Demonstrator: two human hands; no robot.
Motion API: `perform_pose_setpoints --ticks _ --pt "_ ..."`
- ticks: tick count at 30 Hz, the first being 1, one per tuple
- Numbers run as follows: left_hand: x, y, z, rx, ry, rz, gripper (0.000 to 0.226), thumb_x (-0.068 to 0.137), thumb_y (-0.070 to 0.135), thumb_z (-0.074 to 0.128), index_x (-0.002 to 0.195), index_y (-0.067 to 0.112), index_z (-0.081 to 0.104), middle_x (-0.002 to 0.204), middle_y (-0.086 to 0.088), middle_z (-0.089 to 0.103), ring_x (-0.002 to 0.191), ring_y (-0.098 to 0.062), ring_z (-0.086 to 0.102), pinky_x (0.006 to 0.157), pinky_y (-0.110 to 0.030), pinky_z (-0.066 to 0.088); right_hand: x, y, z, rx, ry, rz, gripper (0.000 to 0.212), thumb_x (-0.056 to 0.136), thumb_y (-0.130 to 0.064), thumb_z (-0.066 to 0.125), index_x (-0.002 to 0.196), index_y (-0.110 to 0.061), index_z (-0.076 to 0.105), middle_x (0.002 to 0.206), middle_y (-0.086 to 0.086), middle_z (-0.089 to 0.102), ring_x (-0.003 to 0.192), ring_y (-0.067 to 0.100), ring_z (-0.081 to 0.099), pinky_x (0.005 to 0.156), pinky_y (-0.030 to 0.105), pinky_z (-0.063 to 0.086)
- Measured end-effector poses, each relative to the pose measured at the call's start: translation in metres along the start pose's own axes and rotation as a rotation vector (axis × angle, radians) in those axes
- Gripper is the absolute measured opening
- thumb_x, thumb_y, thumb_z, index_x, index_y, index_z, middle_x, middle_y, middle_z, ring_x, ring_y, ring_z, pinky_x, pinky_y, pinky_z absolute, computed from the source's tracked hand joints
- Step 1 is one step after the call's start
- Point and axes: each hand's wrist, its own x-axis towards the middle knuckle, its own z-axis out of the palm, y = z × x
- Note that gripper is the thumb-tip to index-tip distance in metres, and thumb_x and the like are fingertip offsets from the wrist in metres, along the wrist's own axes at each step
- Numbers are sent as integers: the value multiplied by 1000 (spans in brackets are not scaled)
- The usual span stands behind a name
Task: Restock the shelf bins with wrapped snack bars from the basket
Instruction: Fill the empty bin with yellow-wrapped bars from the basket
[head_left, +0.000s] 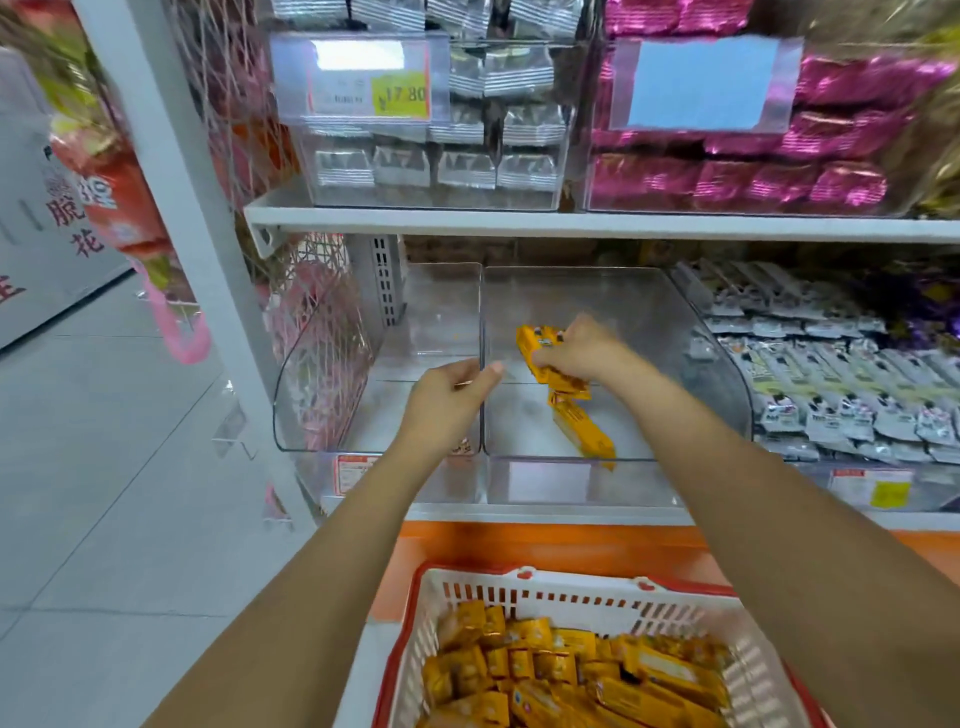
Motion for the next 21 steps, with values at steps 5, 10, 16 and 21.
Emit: perform_pose_setpoints --ticks 5,10,16,21 --pt "9 -12 4 -77 46 -7 55 92 40 56 115 -10 53 118 -16 60 109 -23 59 90 -33 48 54 -8 34 -58 -106 10 40 84 -37 64 105 -6 49 89 7 55 77 20 55 60 28 46" --pt "4 -7 6 -75 31 -6 34 93 37 55 68 14 60 66 -10 29 60 -19 30 39 -10 27 85 -6 71 13 -59 102 68 80 -50 67 131 -12 43 119 6 56 96 23 60 68 26 42" --pt "3 -6 7 -69 76 48 35 94 32 56 71 7 55 51 2 30 54 -18 29 40 -11 26 98 0 82 19 -84 33 69 82 -54 65 128 -6 47 119 12 58 105 29 59 70 27 43" --pt "0 -5 8 -39 89 92 32 97 26 52 91 -3 64 53 7 58 42 -4 44 45 -9 29 90 22 55 85 -264 -109 19 95 -19 53 109 -10 63 105 6 54 97 24 56 65 18 42"
